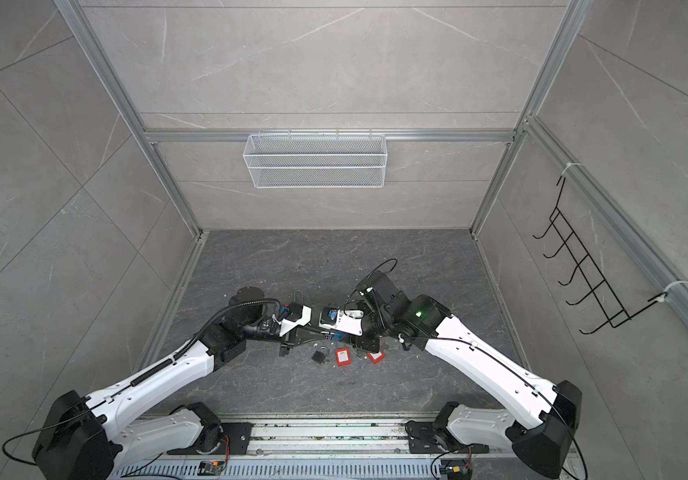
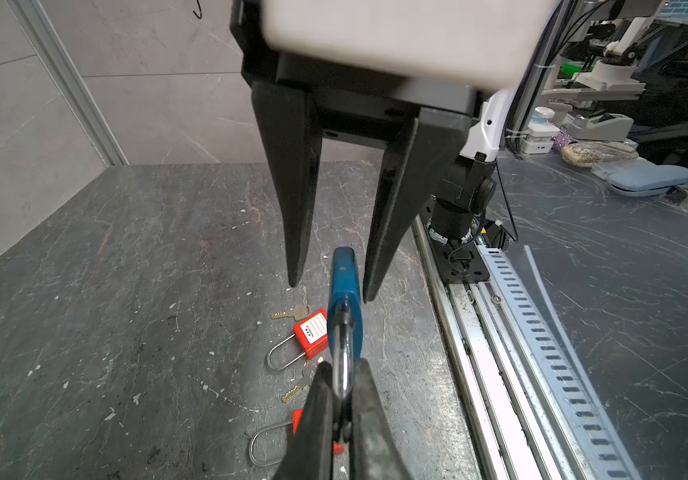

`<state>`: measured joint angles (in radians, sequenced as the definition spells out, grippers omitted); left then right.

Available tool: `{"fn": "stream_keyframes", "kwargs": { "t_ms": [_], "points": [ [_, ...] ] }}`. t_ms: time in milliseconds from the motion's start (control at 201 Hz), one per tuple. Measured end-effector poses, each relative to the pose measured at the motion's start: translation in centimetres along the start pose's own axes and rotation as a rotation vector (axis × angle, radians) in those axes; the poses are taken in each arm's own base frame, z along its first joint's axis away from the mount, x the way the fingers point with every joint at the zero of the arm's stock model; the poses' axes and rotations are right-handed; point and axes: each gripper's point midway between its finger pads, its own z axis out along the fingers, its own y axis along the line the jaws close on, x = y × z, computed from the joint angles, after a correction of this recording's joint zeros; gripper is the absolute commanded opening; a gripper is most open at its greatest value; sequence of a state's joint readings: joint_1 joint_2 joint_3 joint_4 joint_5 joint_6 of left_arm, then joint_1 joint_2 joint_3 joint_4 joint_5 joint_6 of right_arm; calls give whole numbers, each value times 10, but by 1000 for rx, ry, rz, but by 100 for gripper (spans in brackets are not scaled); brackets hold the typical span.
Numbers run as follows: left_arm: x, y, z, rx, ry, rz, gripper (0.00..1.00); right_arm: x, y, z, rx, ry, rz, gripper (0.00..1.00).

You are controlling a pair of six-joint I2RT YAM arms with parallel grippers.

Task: Lock with the key

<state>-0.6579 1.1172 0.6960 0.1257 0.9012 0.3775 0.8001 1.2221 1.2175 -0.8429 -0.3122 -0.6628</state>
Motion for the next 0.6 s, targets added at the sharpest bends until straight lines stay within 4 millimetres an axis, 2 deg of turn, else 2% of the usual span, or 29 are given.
{"fn": "stream_keyframes", "kwargs": {
  "t_ms": [159, 274, 418, 597],
  "points": [
    [-3, -2, 0, 9, -11, 8, 0, -1, 9, 2, -59, -8, 3, 29],
    [-3, -3, 0, 18, -15, 7, 0, -3, 11, 6, -84, -9, 4, 25],
    [-5, -5, -1, 24, -19, 9, 0, -4, 11, 5, -93, -13, 2, 14],
    [-7, -10, 0, 44, -26, 10, 0, -6, 13, 3, -107, -16, 5, 9]
  ]
}}
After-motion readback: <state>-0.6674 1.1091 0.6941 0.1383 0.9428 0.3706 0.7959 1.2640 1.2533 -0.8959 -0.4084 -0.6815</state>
